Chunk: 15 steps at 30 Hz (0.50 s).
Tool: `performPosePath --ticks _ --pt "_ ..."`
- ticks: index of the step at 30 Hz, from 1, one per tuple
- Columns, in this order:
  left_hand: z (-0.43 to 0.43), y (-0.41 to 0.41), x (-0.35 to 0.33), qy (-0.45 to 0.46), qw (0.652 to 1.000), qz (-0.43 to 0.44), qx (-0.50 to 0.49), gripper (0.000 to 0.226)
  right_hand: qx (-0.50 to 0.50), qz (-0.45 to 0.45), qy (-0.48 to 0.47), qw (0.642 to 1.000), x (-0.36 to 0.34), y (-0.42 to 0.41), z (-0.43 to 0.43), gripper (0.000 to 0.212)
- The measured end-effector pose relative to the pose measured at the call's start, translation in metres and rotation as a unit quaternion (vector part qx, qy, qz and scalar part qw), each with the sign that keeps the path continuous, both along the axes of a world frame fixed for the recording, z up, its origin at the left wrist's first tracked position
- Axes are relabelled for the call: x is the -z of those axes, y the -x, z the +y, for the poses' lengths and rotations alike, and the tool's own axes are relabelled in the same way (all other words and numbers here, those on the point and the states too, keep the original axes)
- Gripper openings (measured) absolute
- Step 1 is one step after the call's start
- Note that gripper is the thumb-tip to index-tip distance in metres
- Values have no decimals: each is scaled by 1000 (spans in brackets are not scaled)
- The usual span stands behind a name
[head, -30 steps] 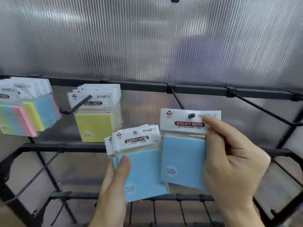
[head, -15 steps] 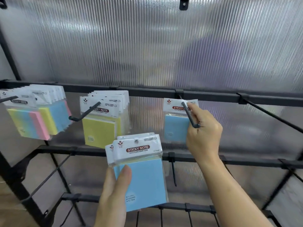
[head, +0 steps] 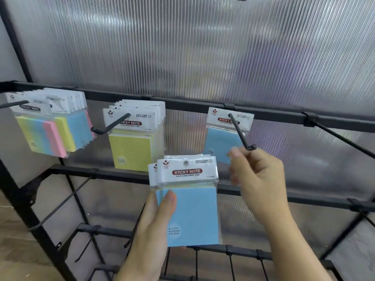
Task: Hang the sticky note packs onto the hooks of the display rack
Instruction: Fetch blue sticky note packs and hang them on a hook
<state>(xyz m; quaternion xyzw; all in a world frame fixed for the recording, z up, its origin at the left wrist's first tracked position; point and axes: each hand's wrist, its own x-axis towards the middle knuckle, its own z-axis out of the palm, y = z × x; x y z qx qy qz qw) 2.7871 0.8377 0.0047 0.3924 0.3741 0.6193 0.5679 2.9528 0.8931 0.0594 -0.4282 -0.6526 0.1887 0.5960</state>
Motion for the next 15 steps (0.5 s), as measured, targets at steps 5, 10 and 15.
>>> performPosePath --ticks 5,10,15 --pt "2 -10 0 -16 1000 4 25 34 -45 7 22 999 4 13 -22 31" --pt "1 -11 6 -8 999 13 43 74 13 13 -20 1000 7 14 -33 22" --pt "0 -11 5 32 998 -8 46 77 74 13 -111 991 6 18 -42 20"
